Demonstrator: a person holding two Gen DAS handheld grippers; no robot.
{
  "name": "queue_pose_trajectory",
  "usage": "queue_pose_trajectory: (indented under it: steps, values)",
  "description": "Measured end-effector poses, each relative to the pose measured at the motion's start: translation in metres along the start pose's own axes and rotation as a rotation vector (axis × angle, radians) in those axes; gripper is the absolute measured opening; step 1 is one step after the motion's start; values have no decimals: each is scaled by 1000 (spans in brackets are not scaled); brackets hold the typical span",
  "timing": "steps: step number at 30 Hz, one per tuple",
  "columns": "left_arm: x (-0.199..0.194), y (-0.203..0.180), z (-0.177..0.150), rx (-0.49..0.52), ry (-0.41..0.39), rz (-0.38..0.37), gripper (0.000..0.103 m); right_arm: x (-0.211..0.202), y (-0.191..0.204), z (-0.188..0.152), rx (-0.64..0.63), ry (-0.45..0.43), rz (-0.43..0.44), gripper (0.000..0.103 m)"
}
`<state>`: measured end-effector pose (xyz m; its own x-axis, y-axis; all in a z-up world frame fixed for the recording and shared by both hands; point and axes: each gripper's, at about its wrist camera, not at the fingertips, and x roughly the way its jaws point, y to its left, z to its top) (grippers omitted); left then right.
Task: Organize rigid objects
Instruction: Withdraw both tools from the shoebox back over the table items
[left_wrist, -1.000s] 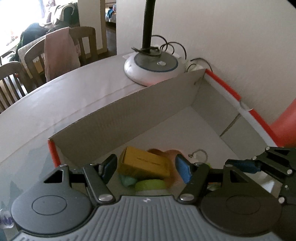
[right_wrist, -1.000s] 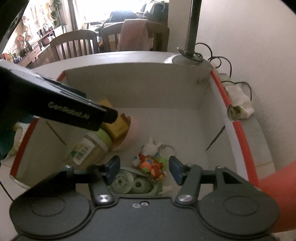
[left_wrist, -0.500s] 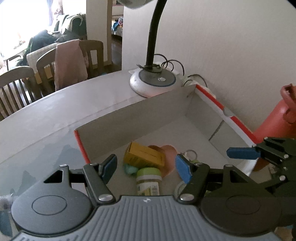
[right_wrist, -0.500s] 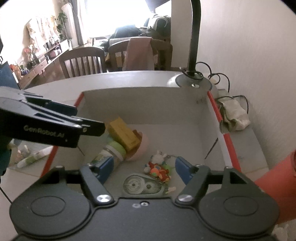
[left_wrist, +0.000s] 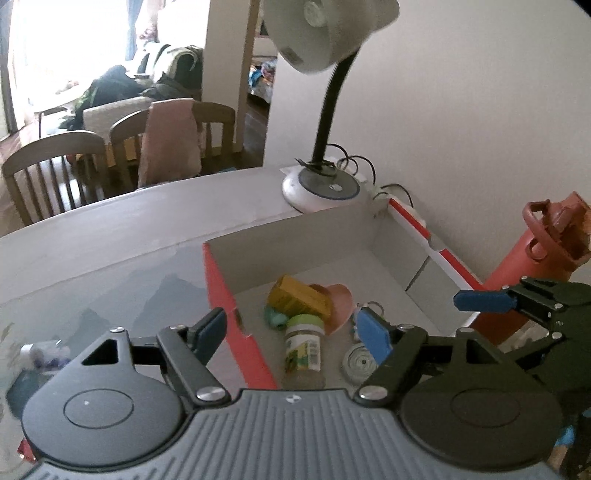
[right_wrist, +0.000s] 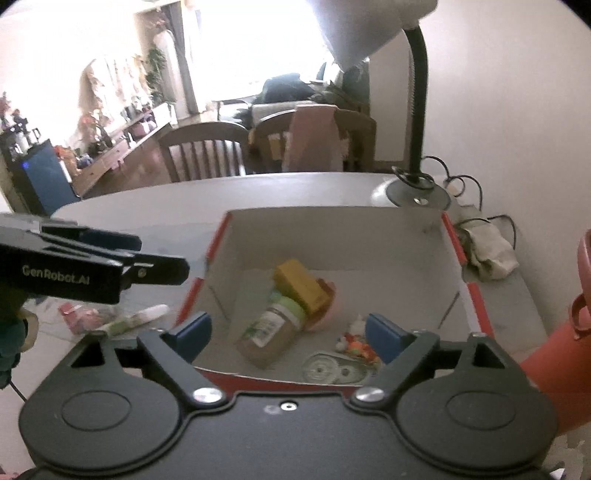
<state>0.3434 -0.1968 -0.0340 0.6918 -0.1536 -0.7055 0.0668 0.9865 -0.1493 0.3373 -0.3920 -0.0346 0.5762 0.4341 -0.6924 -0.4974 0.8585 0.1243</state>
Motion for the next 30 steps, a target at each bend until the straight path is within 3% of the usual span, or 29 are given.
queue_pose_trajectory:
  steps: [7, 17, 21, 23, 28, 30]
  values:
    - [-36, 29, -22, -66, -29, 33, 83, -7, 28, 2, -2, -17, 56, 99]
    - [-76, 89, -58, -158, -48, 32, 83, -1, 93, -7, -63, -21, 121, 100]
    - [-93, 114, -71, -151, -60, 52, 86, 9, 121, -10, -80, -9, 139, 100]
    - [-101, 127, -77, -145, -64, 57, 93, 15, 135, -12, -91, 0, 143, 100]
    - [-112, 158, -92, -128, -68, 61, 93, 32, 166, -16, -101, 30, 148, 100]
    - [-113, 170, -98, -128, -70, 68, 100, 42, 176, -18, -91, 43, 132, 100]
